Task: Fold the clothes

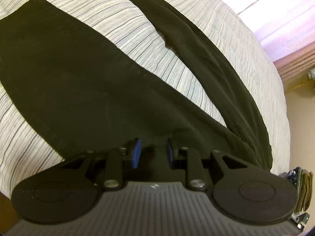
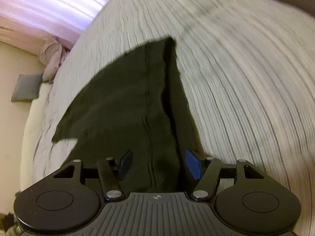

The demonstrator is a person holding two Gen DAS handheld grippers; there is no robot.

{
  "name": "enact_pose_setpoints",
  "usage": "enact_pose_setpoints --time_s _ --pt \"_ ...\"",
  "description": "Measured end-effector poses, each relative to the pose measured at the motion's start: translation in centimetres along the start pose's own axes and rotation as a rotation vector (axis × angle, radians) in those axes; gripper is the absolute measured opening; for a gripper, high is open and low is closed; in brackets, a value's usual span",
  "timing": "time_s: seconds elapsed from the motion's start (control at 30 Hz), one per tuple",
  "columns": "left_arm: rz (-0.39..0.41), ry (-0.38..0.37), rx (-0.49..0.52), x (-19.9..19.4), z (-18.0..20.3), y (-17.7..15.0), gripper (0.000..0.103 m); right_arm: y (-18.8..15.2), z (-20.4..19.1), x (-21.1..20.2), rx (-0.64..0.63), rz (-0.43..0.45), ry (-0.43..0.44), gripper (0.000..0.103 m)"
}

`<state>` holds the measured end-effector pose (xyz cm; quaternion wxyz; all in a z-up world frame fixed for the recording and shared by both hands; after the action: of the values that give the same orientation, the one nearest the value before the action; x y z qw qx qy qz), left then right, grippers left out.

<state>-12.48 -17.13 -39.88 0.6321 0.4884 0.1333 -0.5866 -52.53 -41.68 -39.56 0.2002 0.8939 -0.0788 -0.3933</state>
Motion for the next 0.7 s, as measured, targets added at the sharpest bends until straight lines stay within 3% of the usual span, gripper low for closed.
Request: enact_pose_setpoints --time_s 0.03,0.1,0.13,0.17,0.2,0.33,0.43,0.57,0.63,0.67,0.7 --pt "-0.003 0.0 0.003 0.0 0.0 -0.2 0.022 -0.3 -0.1 -0.1 -0.015 -0.004 -0.007 0.06" --pt "-0.009 0.004 0.004 -0.1 -0.2 -0.7 0.022 -1.0 -0.3 -0.3 -0.046 -0.013 -0.021 0.037" --pt "-0.012 0.007 0.005 -0.2 -0.3 -1.0 0.022 -1.3 -0.4 -0.4 -0.062 -0.017 -0.028 0.034" --pt "-0.012 0.009 0.007 -0.3 -0.4 -1.2 0.022 -1.7 -0.5 -0.4 -0.077 -0.021 -0.035 0.016" --pt "-0.011 0.011 0.011 -0.5 -0.4 -1.3 0.022 -2.0 -0.6 -0.5 -0.093 -0.026 -0.042 0.008" --pt "-0.005 0.021 0.026 -1.3 -0.5 -1.8 0.022 -3.3 -0.9 -1.0 -0.151 -0.041 -0.071 0.005" --pt "-0.003 0.051 0.036 -1.7 -1.4 -2.1 0.022 -3.1 3.2 -1.7 0.017 -0.034 -0.11 0.004" --pt "0.024 0.087 -0.003 -2.8 -3.3 -1.8 0.022 -3.9 3.0 -0.4 -0.013 -0.038 -0.163 0.007" --pt "0.05 0.109 -0.014 -3.7 -4.5 -1.0 0.026 -3.7 2.8 -1.4 0.043 -0.011 -0.155 0.008" --pt "0.07 0.13 -0.02 -4.1 -5.4 -0.4 0.027 -3.5 2.7 -2.1 0.072 0.012 -0.153 0.013" --pt "0.093 0.154 -0.041 -4.4 -6.5 0.2 0.031 -3.2 2.9 -3.1 0.108 0.042 -0.155 0.029"
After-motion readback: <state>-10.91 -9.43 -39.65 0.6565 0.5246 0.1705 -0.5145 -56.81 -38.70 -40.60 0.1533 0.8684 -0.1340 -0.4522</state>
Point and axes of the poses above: each gripper's, at about its wrist camera, not at the fingertips, and x roughly the way its jaws point, z to its right, y to its top, the point moved 8 cm from there along x, roughly the way its jaws point, and after that the axes turned 13 degrees about z, right-handed, at the moved point
